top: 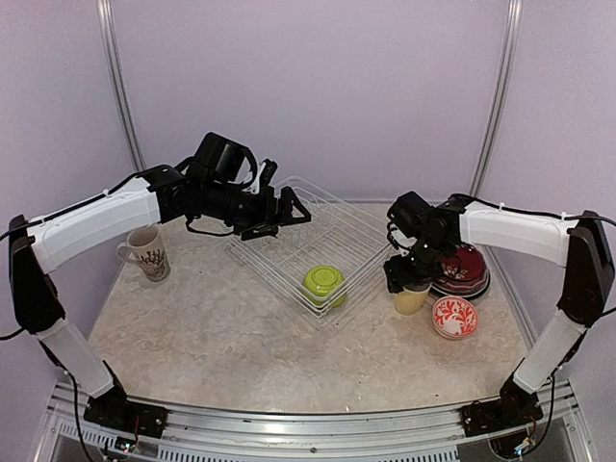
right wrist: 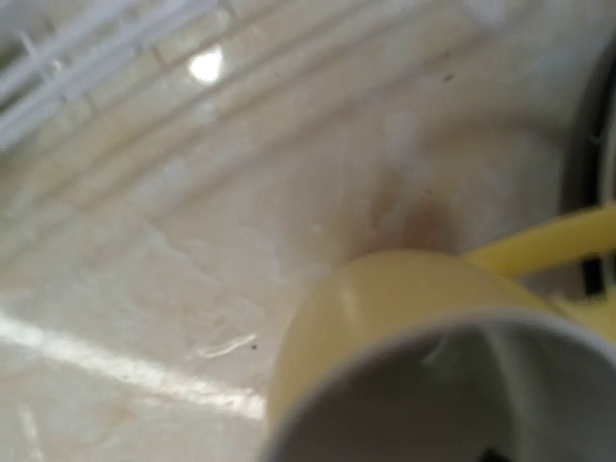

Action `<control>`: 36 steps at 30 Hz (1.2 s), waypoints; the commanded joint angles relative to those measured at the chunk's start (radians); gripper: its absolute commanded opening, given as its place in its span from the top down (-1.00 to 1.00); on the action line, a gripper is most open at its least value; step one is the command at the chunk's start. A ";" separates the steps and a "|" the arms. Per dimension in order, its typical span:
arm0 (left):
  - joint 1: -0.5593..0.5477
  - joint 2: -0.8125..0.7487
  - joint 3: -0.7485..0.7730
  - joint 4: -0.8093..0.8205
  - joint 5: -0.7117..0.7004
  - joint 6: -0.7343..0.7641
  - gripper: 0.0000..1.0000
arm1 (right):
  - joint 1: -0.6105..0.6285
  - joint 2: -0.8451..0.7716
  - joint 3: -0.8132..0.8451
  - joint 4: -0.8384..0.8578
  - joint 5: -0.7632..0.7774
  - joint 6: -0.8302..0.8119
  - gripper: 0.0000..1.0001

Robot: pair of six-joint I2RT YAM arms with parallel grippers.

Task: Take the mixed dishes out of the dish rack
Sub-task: Place the cup at the center of the board, then move the bowl to the dish rack.

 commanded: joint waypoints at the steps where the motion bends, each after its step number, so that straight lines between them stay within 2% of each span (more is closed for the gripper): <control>1: -0.046 0.135 0.159 -0.148 -0.055 0.042 -0.86 | 0.004 -0.122 -0.026 0.029 0.022 -0.046 -0.63; 6: -0.077 0.326 0.364 -0.287 -0.104 0.047 -0.65 | 0.003 -0.264 -0.088 0.103 0.022 -0.090 -0.89; 9: -0.084 0.431 0.474 -0.364 -0.130 0.047 -0.40 | 0.001 -0.314 -0.118 0.134 0.011 -0.117 -0.92; 14: -0.087 0.546 0.590 -0.461 -0.157 0.026 -0.09 | -0.001 -0.376 -0.169 0.171 -0.024 -0.144 -0.94; 16: -0.086 0.596 0.625 -0.505 -0.173 0.013 -0.07 | -0.002 -0.409 -0.200 0.203 -0.040 -0.146 -0.95; 19: -0.080 0.636 0.642 -0.532 -0.180 0.000 -0.15 | -0.007 -0.447 -0.239 0.242 -0.065 -0.156 -0.97; 26: -0.069 0.744 0.744 -0.608 -0.181 0.010 -0.12 | -0.015 -0.493 -0.252 0.243 -0.073 -0.176 -0.99; 36: -0.027 0.789 0.752 -0.647 -0.281 -0.007 0.12 | -0.015 -0.550 -0.281 0.266 -0.109 -0.150 -1.00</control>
